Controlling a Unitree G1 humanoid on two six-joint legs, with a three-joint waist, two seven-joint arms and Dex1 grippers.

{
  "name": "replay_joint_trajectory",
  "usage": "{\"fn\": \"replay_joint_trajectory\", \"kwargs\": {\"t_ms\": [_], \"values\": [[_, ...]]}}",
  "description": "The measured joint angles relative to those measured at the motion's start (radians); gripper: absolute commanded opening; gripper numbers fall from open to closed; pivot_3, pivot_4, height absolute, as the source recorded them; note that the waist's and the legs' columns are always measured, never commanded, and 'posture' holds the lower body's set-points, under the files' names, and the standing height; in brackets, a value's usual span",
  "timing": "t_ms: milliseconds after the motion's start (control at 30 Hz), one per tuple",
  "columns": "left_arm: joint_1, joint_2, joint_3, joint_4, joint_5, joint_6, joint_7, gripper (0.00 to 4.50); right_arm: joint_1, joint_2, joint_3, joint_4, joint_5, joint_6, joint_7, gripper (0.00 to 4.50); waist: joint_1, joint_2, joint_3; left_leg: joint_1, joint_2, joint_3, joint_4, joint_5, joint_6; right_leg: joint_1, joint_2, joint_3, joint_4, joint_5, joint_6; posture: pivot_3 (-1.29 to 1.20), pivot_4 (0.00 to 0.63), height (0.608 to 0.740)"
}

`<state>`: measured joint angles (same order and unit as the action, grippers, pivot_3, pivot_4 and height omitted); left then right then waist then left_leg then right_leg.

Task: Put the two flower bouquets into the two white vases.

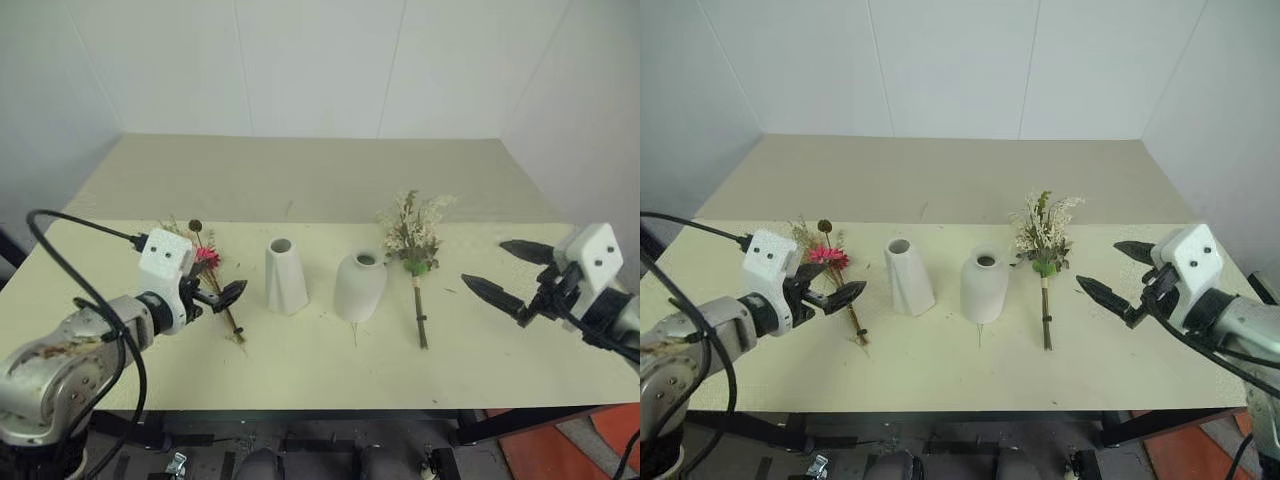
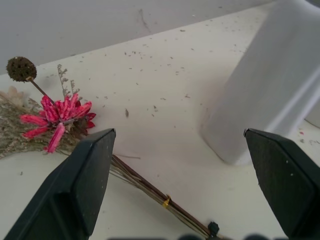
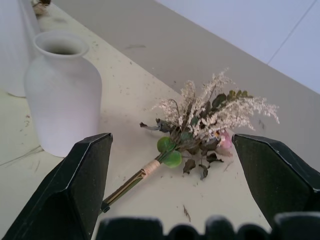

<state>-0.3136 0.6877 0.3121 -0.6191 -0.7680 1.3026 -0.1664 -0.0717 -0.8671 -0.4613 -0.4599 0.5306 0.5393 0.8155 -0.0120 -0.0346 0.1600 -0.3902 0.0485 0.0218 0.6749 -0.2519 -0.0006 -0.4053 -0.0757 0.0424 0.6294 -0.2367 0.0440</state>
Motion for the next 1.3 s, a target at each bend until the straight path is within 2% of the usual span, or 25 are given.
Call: {"fn": "replay_joint_trajectory", "kwargs": {"t_ms": [100, 200, 333, 467, 833, 933, 967, 1067, 1300], "values": [[-0.133, -0.059, -0.015, 0.061, 0.031, 0.201, 0.084, 4.48, -0.015, -0.011, -0.001, 0.013, 0.007, -0.008, 0.036, 4.50, 0.004, -0.001, 0.001, 0.000, -0.001, -0.001, 0.001, 0.000, 0.000, 0.001, 0.000, -0.001, 0.000, 0.000, 0.001, 0.00, 0.150, 0.740], [-0.195, -0.093, -0.033, 0.118, 0.038, 0.296, 0.167, 4.48, -0.024, -0.014, -0.001, 0.017, 0.018, -0.011, 0.053, 4.50, -0.001, -0.001, 0.001, -0.001, -0.001, -0.001, 0.000, 0.000, 0.000, 0.000, 0.000, 0.000, -0.001, 0.000, 0.001, 0.00, 0.150, 0.740], [-0.195, -0.078, -0.118, 0.140, 0.011, 0.307, 0.251, 4.48, -0.024, -0.014, -0.001, 0.021, 0.023, -0.013, 0.056, 4.50, -0.004, -0.001, 0.001, -0.001, -0.001, -0.001, -0.001, 0.000, 0.000, -0.001, 0.000, 0.000, 0.000, 0.000, 0.001, 0.00, 0.150, 0.740], [-0.196, -0.083, -0.118, 0.208, -0.022, 0.307, 0.365, 4.48, -0.023, -0.014, -0.001, 0.020, 0.025, -0.016, 0.056, 4.50, -0.001, -0.001, 0.001, 0.000, -0.001, -0.001, 0.000, 0.000, 0.000, 0.000, 0.000, 0.000, 0.001, 0.001, 0.000, 0.00, 0.150, 0.740], [-0.253, -0.206, -0.088, 0.422, -0.227, 0.307, 0.700, 4.48, -0.021, -0.013, 0.000, 0.006, 0.042, -0.019, 0.056, 4.50, 0.003, -0.002, 0.001, -0.001, -0.002, -0.002, 0.000, 0.000, 0.000, 0.000, -0.001, 0.000, 0.001, 0.001, 0.001, 0.00, 0.150, 0.740], [-0.283, -0.212, -0.090, 0.472, -0.277, 0.307, 0.756, 4.48, -0.021, -0.013, 0.000, -0.002, 0.044, -0.019, 0.056, 4.50, 0.003, -0.001, 0.001, 0.000, -0.002, -0.002, 0.000, 0.000, 0.000, 0.000, -0.001, 0.000, 0.001, 0.001, 0.001, 0.00, 0.150, 0.740], [-0.290, -0.212, -0.091, 0.483, -0.290, 0.307, 0.771, 4.10, -0.021, -0.013, 0.000, -0.004, 0.044, -0.019, 0.056, 4.50, 0.003, -0.001, 0.001, 0.000, -0.002, -0.002, 0.000, 0.000, 0.000, 0.000, -0.001, 0.000, 0.001, 0.001, 0.001, 0.00, 0.150, 0.740], [-0.298, -0.206, -0.097, 0.503, -0.315, 0.307, 0.808, 3.41, -0.021, -0.013, 0.000, -0.010, 0.046, -0.018, 0.056, 4.50, 0.003, -0.001, 0.001, 0.000, -0.002, -0.002, 0.000, 0.000, 0.000, 0.000, -0.001, 0.000, 0.001, 0.001, 0.001, 0.00, 0.150, 0.740], [-0.298, -0.207, -0.089, 0.509, -0.333, 0.307, 0.854, 1.18, -0.008, -0.013, -0.014, -0.029, 0.073, -0.018, 0.053, 4.50, 0.006, -0.001, 0.001, 0.000, -0.002, -0.002, 0.000, 0.000, -0.001, 0.001, -0.001, 0.000, 0.001, 0.001, 0.001, 0.00, 0.150, 0.740]]}}
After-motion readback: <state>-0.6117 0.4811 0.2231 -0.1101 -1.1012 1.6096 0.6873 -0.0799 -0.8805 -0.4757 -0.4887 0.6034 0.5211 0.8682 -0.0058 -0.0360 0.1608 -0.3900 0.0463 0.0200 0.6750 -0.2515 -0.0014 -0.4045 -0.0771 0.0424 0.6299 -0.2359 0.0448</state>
